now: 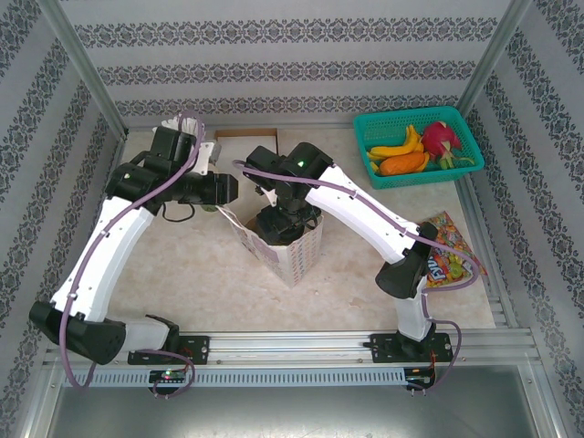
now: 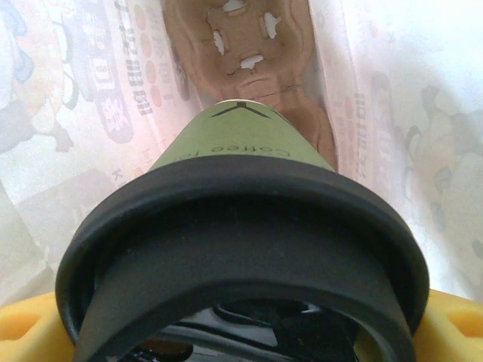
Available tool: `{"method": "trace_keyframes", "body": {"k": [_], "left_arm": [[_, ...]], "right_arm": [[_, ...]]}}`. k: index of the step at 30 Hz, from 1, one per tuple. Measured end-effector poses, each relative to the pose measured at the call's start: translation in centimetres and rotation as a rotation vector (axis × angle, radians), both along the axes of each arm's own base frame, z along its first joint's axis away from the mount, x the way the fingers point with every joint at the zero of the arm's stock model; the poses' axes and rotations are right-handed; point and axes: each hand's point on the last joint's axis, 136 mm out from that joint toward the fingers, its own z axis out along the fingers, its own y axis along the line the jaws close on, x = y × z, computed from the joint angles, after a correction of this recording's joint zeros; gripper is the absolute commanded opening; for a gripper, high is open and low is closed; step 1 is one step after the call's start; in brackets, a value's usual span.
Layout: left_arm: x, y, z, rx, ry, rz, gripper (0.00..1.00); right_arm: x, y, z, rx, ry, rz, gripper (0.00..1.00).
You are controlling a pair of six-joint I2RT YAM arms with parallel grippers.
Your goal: Pack the takeout coffee
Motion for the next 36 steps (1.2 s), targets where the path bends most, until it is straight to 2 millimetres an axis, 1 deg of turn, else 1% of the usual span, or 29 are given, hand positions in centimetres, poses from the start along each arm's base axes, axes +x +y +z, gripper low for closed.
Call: {"method": "trace_keyframes", "body": {"k": [4, 9, 13, 18, 20, 22, 25, 28, 36], "left_arm": [[1.1, -0.8, -0.7, 0.028, -0.027, -0.083, 0.58], [2.5, -0.8, -1.5, 0.110, -0.068, -0.163, 0.57], [3.7, -0.9, -1.7, 0.164, -0.099, -0.209, 0.52], [5.0, -1.3, -1.9, 0.184, -0.112, -0.244, 0.47], [5.5, -1.5, -1.9, 0.187, -0.114, -0.255, 0.43], [5.9, -1.6, -2.1, 0.194, -0.115, -0.265, 0.35], [6.1, -1.9, -2.3, 0.193, -0.107, -0.283, 0.28], [6.1, -2.2, -2.3, 0.181, -0.101, -0.294, 0.26], [5.7, -2.7, -2.1, 0.156, -0.094, -0.326, 0.15]], "right_arm": [[0.0, 0.0, 0.0, -0.001, -0.001, 0.006, 0.66], [0.1, 0.1, 0.1, 0.002, -0.007, 0.014, 0.66], [0.2, 0.3, 0.1, 0.003, -0.012, 0.036, 0.66], [0.2, 0.3, 0.1, 0.001, -0.014, 0.056, 0.66], [0.2, 0.2, 0.1, -0.001, -0.014, 0.058, 0.66], [0.2, 0.2, 0.0, -0.007, -0.013, 0.058, 0.66], [0.2, 0.0, -0.5, -0.020, -0.004, 0.057, 0.66], [0.2, 0.1, -0.8, -0.029, 0.002, 0.056, 0.66], [0.1, -0.1, -1.7, -0.054, 0.020, 0.054, 0.65]]}}
